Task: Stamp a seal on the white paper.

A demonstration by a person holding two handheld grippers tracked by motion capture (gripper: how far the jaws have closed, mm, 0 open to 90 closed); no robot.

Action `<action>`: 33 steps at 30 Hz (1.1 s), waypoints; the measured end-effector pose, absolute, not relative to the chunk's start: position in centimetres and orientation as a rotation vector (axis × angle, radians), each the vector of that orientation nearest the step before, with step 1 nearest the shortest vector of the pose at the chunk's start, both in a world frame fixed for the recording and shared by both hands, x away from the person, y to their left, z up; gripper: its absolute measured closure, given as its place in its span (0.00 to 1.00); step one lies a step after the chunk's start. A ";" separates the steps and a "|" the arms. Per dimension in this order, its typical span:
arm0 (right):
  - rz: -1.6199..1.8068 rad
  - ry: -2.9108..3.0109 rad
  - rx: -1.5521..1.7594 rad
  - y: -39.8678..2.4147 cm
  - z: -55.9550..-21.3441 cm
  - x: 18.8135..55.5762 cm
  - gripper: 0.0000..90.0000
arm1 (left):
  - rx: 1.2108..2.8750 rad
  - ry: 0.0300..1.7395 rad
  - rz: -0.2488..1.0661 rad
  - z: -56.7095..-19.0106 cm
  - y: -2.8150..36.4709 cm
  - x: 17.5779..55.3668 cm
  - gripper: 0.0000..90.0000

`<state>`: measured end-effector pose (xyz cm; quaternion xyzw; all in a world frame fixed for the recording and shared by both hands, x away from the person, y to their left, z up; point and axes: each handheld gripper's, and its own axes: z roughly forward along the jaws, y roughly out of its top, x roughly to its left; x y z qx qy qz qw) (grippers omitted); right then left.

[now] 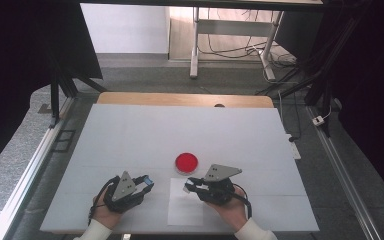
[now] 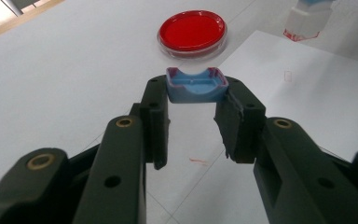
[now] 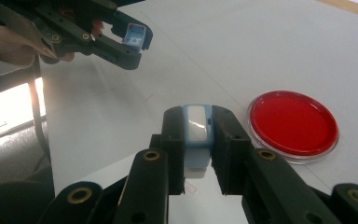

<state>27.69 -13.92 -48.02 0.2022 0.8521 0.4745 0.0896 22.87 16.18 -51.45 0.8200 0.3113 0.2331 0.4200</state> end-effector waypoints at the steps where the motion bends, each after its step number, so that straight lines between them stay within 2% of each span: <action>1: 1.410 2.542 0.602 -13.9 -48.1 27.7 0.83 | 2.056 0.780 0.585 -51.5 16.2 22.9 0.72; 33: 1.250 2.602 0.521 -12.5 -50.6 27.4 0.83 | 2.060 0.780 0.583 -51.5 16.2 23.0 0.72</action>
